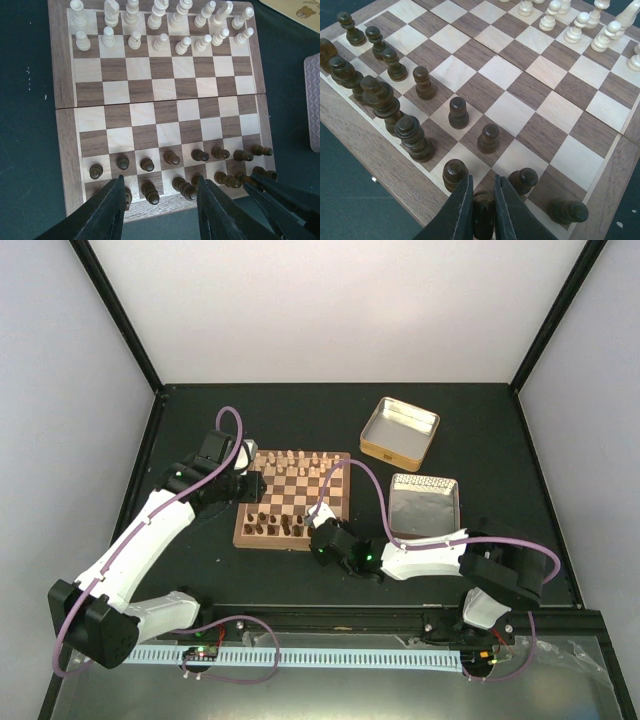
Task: Set up the chess pieces on the board
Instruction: Place the chess piece on the chessboard.
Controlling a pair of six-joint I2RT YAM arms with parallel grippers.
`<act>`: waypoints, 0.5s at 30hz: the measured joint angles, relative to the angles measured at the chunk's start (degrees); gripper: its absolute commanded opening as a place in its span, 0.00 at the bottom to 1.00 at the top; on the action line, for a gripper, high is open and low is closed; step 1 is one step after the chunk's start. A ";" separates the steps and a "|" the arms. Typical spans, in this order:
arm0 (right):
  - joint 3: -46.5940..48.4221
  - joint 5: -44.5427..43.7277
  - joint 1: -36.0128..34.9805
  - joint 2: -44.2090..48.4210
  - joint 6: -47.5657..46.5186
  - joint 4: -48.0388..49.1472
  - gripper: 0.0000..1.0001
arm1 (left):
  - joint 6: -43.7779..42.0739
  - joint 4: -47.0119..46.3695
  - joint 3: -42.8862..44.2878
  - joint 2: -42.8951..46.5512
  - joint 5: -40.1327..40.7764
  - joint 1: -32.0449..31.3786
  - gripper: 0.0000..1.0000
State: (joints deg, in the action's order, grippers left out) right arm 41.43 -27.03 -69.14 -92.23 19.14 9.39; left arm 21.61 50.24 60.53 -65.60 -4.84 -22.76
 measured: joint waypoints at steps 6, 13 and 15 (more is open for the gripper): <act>0.00 -0.57 0.00 -0.09 0.00 -1.03 0.16 | 0.00 -0.17 -0.11 -0.02 -0.39 0.26 0.41; 0.26 -1.29 -0.07 -0.13 -0.20 -2.14 0.23 | 0.00 -0.22 -0.52 -0.02 -0.57 0.26 0.41; 0.46 -1.33 -0.17 -0.13 -0.15 -2.25 0.24 | 0.00 -0.20 -0.61 -0.02 -0.59 0.28 0.41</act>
State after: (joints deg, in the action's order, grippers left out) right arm 41.89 -28.36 -69.32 -92.36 18.98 7.14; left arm 21.61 50.04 59.92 -65.63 -5.43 -22.48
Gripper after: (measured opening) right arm 0.228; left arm 0.412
